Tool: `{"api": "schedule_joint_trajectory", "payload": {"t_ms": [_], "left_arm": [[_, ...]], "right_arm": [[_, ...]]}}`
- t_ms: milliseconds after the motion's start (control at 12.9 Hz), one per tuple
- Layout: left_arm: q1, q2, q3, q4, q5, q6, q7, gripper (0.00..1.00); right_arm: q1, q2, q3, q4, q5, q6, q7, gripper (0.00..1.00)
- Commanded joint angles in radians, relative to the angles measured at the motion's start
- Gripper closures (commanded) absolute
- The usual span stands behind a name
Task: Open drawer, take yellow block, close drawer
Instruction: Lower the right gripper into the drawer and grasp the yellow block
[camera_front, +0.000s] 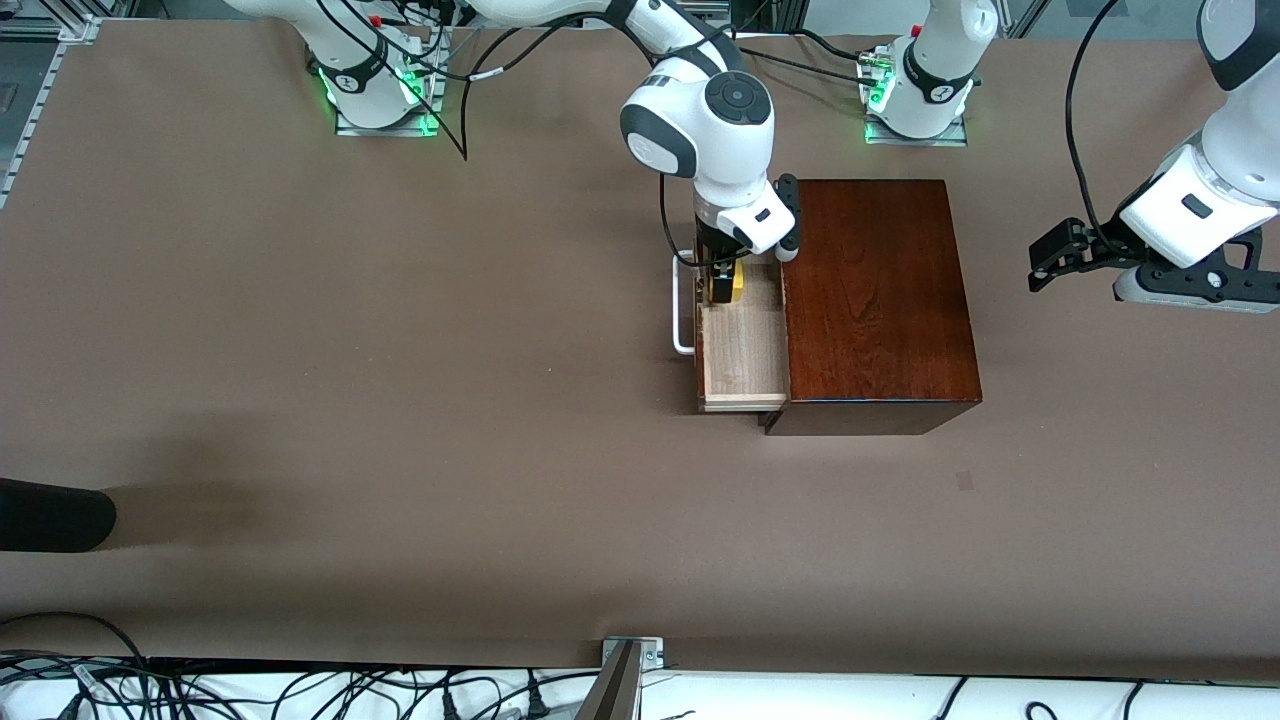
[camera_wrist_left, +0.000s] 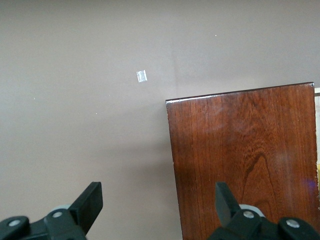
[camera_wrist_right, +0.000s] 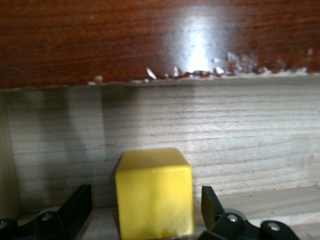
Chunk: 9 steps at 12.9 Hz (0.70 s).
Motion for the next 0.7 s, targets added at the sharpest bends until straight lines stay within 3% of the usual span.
{"api": "schedule_joint_trajectory", "payload": {"t_ms": [0, 77, 232, 387, 619], "left_arm": [[0.001, -0.019, 0.005, 0.001, -0.024, -0.019, 0.012, 0.00], [0.001, -0.017, 0.005, 0.001, -0.024, -0.019, 0.012, 0.00], [0.001, -0.017, 0.005, 0.001, -0.024, -0.021, 0.012, 0.00], [0.001, -0.017, 0.005, 0.001, -0.024, -0.028, 0.013, 0.00], [0.001, -0.017, 0.005, 0.008, -0.024, -0.038, 0.013, 0.00]], "right_arm": [[0.011, 0.024, -0.009, 0.039, -0.007, -0.001, 0.023, 0.86], [0.011, 0.018, -0.010, 0.039, -0.007, -0.001, 0.029, 1.00], [0.009, 0.010, -0.017, 0.065, -0.005, -0.024, 0.041, 1.00], [0.008, 0.002, -0.020, 0.125, -0.004, -0.132, 0.040, 1.00], [-0.009, -0.106, -0.021, 0.179, 0.006, -0.276, 0.045, 1.00]]}}
